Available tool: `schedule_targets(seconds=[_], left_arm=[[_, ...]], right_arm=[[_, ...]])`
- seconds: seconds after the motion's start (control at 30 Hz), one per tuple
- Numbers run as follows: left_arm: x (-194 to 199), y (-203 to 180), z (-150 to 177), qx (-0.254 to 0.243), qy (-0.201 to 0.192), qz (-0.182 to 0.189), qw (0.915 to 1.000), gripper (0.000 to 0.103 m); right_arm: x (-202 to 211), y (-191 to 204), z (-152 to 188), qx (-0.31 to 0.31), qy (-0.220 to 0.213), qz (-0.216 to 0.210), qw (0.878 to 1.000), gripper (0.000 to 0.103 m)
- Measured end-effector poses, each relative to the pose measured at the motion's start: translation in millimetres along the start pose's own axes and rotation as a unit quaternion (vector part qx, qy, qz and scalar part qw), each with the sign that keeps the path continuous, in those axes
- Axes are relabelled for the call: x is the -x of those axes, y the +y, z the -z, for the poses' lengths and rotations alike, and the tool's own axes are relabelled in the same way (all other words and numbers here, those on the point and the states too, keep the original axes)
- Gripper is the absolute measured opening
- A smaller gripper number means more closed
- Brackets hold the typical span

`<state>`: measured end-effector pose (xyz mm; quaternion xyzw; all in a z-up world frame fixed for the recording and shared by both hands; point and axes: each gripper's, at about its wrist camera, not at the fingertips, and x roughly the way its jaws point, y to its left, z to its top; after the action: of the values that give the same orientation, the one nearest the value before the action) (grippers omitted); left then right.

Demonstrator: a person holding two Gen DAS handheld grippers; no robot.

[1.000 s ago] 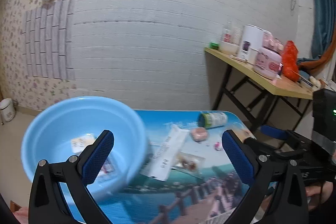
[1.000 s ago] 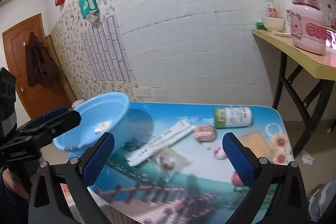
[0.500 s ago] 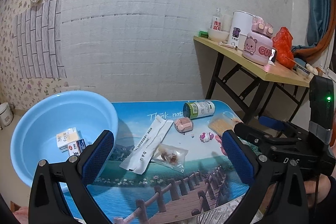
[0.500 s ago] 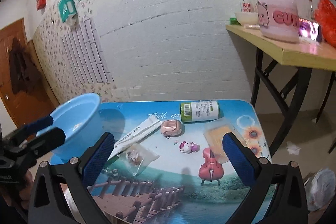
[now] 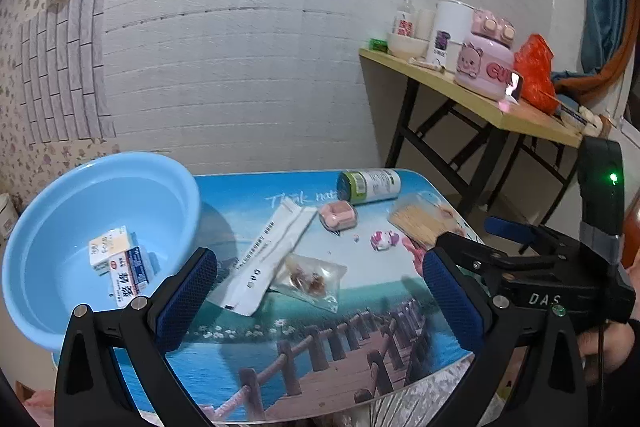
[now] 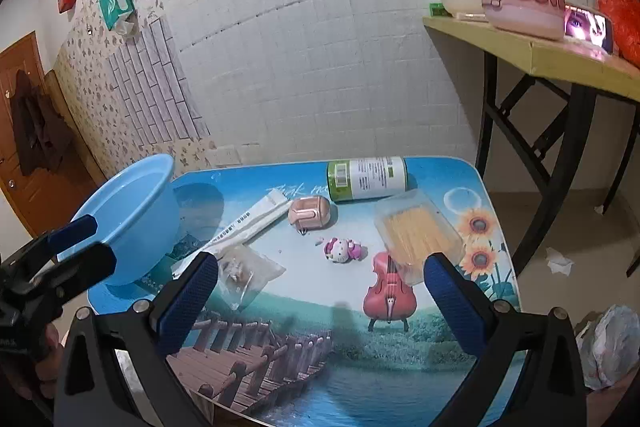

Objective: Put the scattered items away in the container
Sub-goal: 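Move the left gripper toward the wrapped snack bag on the table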

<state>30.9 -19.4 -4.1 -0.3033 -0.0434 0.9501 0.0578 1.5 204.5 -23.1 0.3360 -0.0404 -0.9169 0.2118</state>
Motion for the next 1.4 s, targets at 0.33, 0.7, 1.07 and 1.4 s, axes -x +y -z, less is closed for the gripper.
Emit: schedule_targets(seconds=[0.33,0.7,1.07,1.4], left_arm=[[-11,3,4,0.000,0.014,0.004,0.9999,0.103],[-31,-9,12,-0.019,0.031,0.009,0.9993,0.103],[-56,-4,15,-0.012,0.051,0.003,0.9986,0.103],[-78,-3,23,-0.020,0.075,0.004,0.9970,0.103]], right_arm=[[0,-9,-1,0.000,-0.002,-0.031,1.000,0.103],[12,-27,-3,0.006,-0.038,-0.017,0.999,0.103],[-4,-37,2,0.011,-0.012,0.007,1.000,0.103],[-19,-48,3,0.013,0.004,0.016,1.000,0.103]])
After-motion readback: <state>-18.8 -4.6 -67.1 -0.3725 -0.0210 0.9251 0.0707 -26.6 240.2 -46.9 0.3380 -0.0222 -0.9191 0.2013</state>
